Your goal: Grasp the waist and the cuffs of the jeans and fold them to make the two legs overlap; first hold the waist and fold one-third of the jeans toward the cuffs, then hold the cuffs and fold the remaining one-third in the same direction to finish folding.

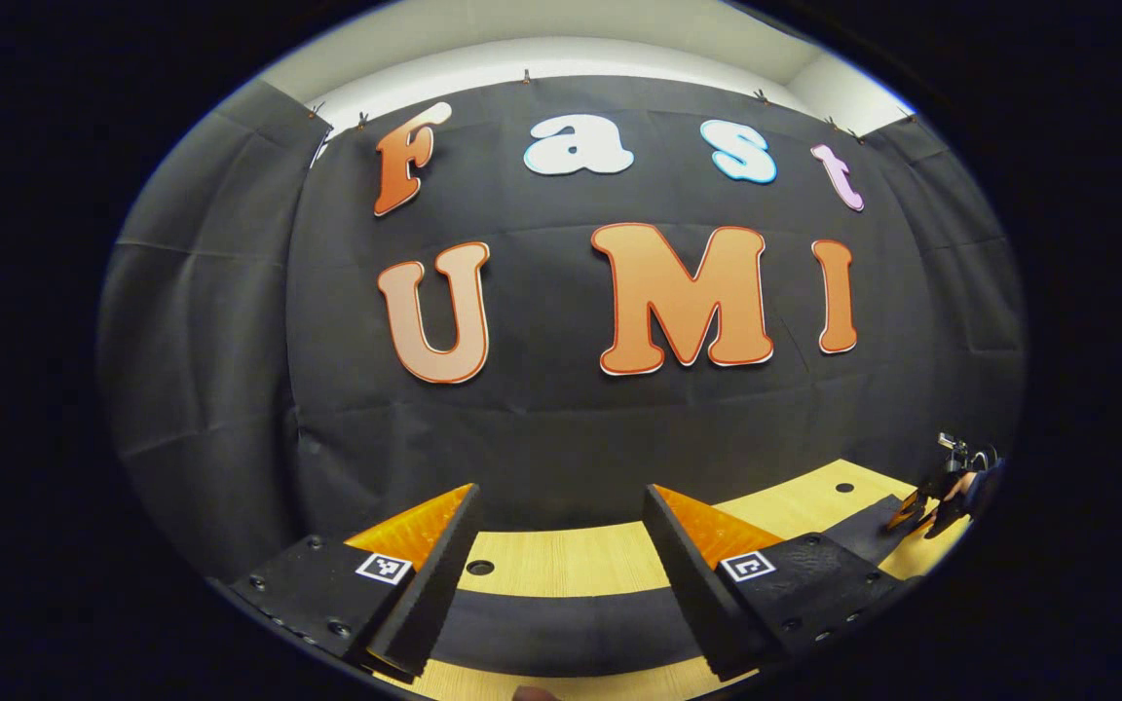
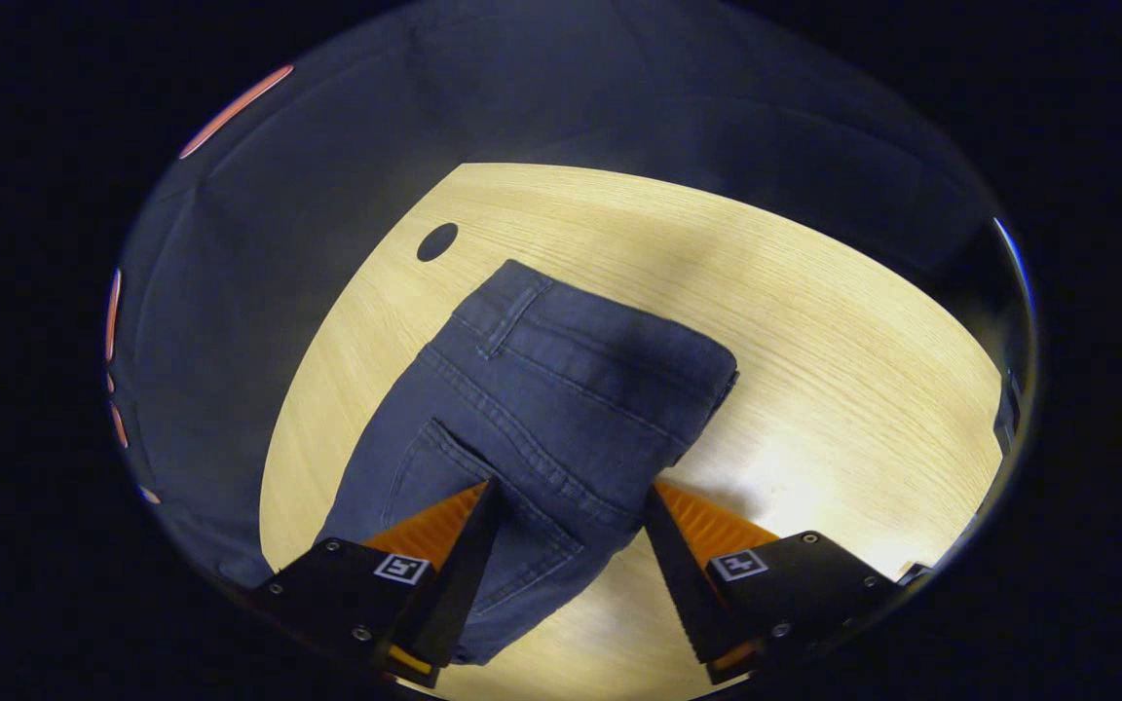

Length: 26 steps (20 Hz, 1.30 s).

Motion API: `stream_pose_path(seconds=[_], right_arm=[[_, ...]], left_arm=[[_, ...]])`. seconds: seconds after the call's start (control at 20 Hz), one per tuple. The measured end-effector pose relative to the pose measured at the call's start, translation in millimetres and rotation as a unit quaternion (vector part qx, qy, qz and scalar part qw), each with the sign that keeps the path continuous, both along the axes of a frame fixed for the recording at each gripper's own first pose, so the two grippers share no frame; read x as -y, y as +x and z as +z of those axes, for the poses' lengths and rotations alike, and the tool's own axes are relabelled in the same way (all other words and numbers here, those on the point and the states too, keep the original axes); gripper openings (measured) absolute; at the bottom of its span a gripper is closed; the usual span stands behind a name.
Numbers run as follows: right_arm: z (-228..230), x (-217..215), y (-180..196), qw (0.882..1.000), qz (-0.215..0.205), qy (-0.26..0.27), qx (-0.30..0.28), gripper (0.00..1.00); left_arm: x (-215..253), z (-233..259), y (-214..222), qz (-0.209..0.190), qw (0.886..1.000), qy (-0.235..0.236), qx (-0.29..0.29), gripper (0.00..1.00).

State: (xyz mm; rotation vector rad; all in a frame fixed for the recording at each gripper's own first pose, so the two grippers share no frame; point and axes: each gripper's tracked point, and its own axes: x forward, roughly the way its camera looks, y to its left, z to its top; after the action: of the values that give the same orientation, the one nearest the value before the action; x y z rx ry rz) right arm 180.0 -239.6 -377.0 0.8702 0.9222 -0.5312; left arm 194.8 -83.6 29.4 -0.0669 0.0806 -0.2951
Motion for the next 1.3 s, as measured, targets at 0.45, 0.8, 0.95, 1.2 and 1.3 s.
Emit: stream_pose_path(seconds=[0.45, 0.8, 0.95, 1.2, 1.3], right_arm=[[61, -8, 8, 0.991, -0.006, -0.033, 0.129, 0.15], [136, -42, 7, 0.975, 0.041, -0.126, 0.176, 0.14], [181, -73, 0, 0.965, 0.065, -0.152, 0.206, 0.14], [240, -156, 6, 0.938, 0.142, -0.200, 0.245, 0.14], [253, -188, 9, 0.928, 0.173, -0.213, 0.252, 0.14]], left_arm=[[4, -26, -17, 0.001, 0.999, -0.013, -0.051, 0.99], [-3, -31, -10, -0.038, 0.998, -0.029, -0.049, 0.99], [-19, -35, -9, -0.039, 0.997, -0.041, -0.052, 0.99], [-49, -40, -9, -0.035, 0.996, -0.053, -0.057, 0.99], [-60, -41, -7, -0.030, 0.996, -0.055, -0.056, 0.99]])
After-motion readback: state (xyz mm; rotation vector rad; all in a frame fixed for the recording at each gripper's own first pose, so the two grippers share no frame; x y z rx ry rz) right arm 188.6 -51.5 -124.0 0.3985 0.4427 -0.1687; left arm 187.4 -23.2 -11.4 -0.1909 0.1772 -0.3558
